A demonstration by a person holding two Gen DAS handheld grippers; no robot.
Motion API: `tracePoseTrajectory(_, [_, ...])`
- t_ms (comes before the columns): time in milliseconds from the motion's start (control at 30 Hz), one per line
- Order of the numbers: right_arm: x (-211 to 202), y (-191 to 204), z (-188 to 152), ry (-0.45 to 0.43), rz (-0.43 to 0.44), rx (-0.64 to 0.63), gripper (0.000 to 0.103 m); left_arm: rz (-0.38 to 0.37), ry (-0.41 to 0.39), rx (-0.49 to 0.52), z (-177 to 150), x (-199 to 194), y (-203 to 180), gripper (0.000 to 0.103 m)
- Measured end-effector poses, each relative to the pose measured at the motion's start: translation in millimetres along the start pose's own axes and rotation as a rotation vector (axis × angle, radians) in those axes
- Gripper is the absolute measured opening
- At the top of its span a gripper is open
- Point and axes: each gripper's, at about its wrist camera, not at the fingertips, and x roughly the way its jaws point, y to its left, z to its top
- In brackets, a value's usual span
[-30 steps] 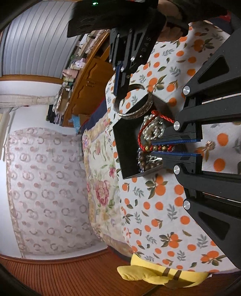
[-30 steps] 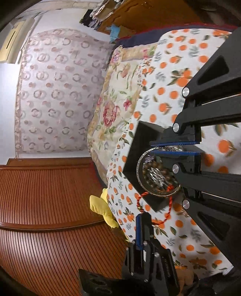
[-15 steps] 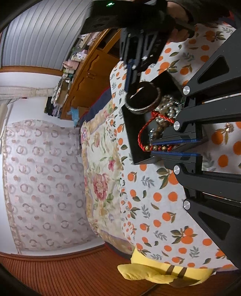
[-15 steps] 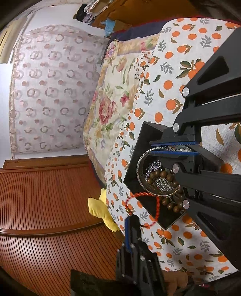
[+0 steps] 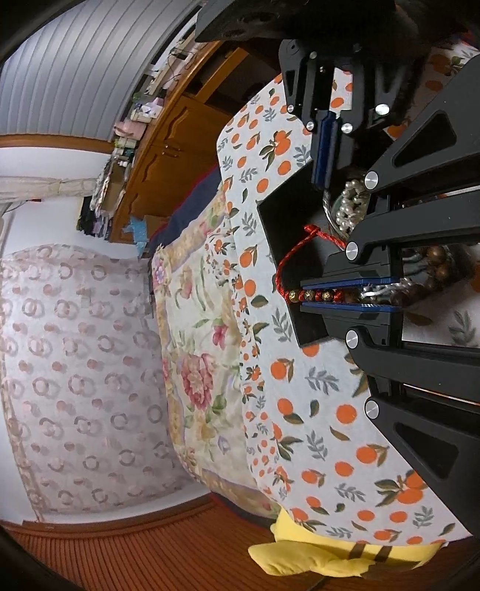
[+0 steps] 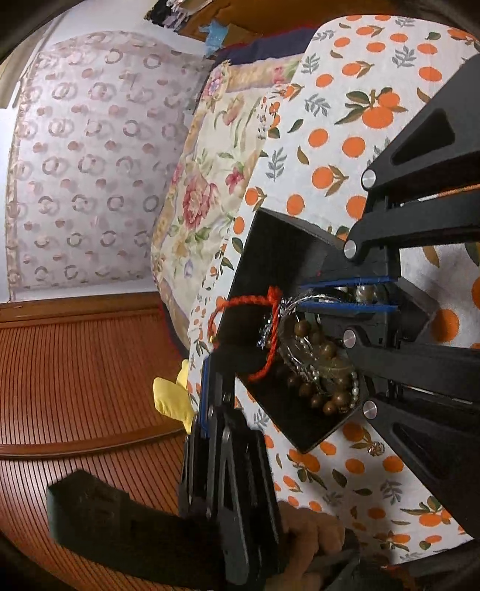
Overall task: Organize jewelry
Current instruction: 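Lower both pieces into the box and open both tools, then move both tools back to the small gold pieces on the sheet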
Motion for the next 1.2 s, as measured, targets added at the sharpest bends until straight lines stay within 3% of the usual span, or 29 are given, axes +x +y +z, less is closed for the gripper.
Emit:
tracePoseTrajectory(367, [-16.6,-9.7,5.6,-0.038,-0.026,0.029,0.011,-0.029,0.024,0.019,5.8,16.6,-10.8,0.006])
tracePoseTrajectory(600, [-30.3,-1.8,7.8,-0.04,-0.063,0.011,0.011,-0.01,0.005,0.023,2.1,0.1,-11.3,0.011])
tracePoseTrajectory(667, [-36.1,3.1,5.3,-0.035,-0.069,0.006,0.011,-0.006,-0.004,0.019,-1.2,-9.1,-10.2,0.025])
tracePoseTrajectory(833, [-53.2,16.3,-7.5,-0.03,-0.069,0.021,0.011,0.005,-0.025,0.011,-15.8,-35.0,-7.7,0.032])
tracePoseTrajectory(1000, [-63.9,31.7,-25.6,-0.01,-0.073,0.033,0.011,-0.001,-0.031,0.002,-37.7,-56.8,-3.7,0.052])
tracePoseTrajectory(1067, [-66.7,38.5,-33.2,0.0,-0.075,0.037,0.011,0.011,-0.03,0.005,-45.7,-63.5,-2.7,0.064])
tracePoseTrajectory(1200, [-68.3,50.5,-45.5,0.015,-0.078,0.045,0.02,0.035,-0.034,0.017,-60.7,-75.0,1.1,0.08])
